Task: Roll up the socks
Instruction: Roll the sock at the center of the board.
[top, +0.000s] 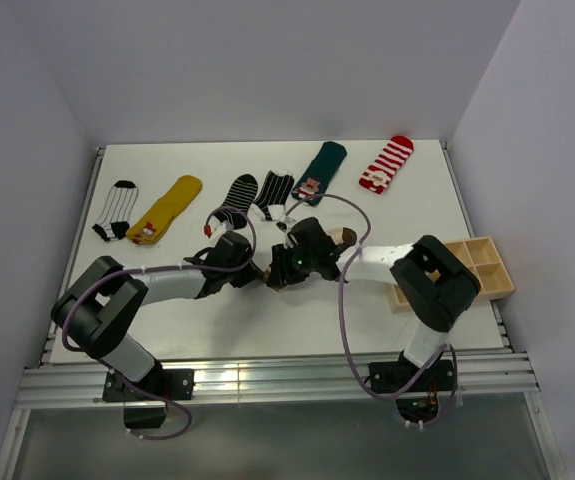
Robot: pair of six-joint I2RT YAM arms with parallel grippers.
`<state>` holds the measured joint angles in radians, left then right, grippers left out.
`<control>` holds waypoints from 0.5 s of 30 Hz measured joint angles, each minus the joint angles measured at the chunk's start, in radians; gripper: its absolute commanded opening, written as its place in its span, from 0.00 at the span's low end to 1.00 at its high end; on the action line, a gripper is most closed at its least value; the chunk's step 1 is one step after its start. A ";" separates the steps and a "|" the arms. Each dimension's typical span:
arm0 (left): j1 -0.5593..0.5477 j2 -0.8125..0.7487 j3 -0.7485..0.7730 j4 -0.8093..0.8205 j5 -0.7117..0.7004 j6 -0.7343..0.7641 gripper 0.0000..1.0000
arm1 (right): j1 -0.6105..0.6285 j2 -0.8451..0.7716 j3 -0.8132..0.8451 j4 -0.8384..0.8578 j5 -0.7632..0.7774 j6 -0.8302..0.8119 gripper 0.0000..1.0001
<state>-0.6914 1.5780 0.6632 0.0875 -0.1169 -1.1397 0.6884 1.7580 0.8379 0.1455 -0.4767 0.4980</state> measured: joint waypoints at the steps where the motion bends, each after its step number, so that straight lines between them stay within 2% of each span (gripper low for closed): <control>1: -0.002 0.005 0.006 -0.006 -0.002 0.002 0.22 | 0.021 -0.024 -0.002 -0.022 0.064 -0.023 0.42; 9: -0.011 0.021 0.039 -0.037 -0.009 0.021 0.21 | 0.215 -0.129 -0.008 -0.095 0.476 -0.150 0.41; 15: -0.013 0.027 0.057 -0.062 -0.011 0.036 0.20 | 0.294 -0.129 -0.008 -0.104 0.640 -0.210 0.39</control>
<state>-0.7040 1.6051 0.7200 0.0254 -0.1280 -1.1034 0.9821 1.6291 0.8295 0.0418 0.1635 0.2882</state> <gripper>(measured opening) 0.208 0.392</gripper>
